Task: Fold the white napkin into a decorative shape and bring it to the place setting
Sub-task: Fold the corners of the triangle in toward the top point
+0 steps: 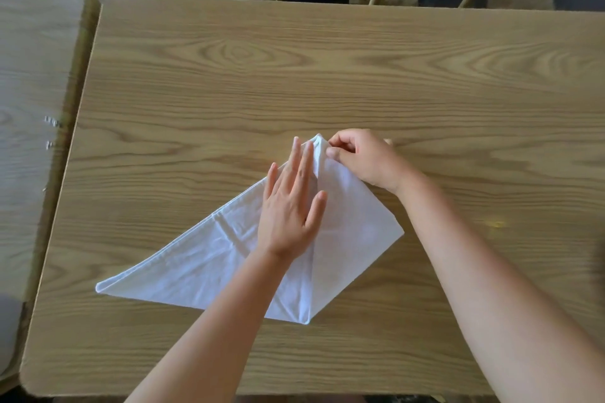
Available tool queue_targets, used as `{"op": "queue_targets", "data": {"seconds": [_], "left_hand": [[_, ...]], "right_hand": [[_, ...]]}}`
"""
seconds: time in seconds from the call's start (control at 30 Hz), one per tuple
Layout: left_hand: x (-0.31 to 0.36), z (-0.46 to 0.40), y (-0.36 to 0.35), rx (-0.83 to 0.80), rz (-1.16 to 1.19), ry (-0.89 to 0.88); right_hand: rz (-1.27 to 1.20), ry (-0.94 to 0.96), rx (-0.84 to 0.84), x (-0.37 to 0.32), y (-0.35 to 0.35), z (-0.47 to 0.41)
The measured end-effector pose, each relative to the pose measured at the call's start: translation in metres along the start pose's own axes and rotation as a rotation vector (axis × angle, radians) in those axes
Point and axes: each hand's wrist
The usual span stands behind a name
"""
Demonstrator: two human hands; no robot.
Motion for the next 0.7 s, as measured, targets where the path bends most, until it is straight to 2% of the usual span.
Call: {"op": "queue_targets", "data": {"seconds": [0.2, 0.37, 0.63, 0.7], "left_hand": [[-0.004, 0.000, -0.006, -0.053, -0.184, -0.004], [-0.007, -0.001, -0.010, -0.020, -0.251, -0.034], [-0.005, 0.000, -0.013, -0.090, -0.377, -0.100], [-0.004, 0.000, -0.015, -0.081, -0.416, -0.103]], "right_hand": [[0.228, 0.023, 0.177, -0.005, -0.004, -0.006], [0.193, 0.044, 0.288, -0.007, -0.005, -0.013], [0.382, 0.117, 0.386, 0.001, -0.004, -0.026], [0.399, 0.134, 0.454, 0.003, -0.007, -0.023]]}}
Point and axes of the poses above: each hand's wrist, its own z-axis away from the middle knuckle, its own y-axis out of the back of the hand, x = y × z, and after that the axes turned 7 degrees about -y, right-handed
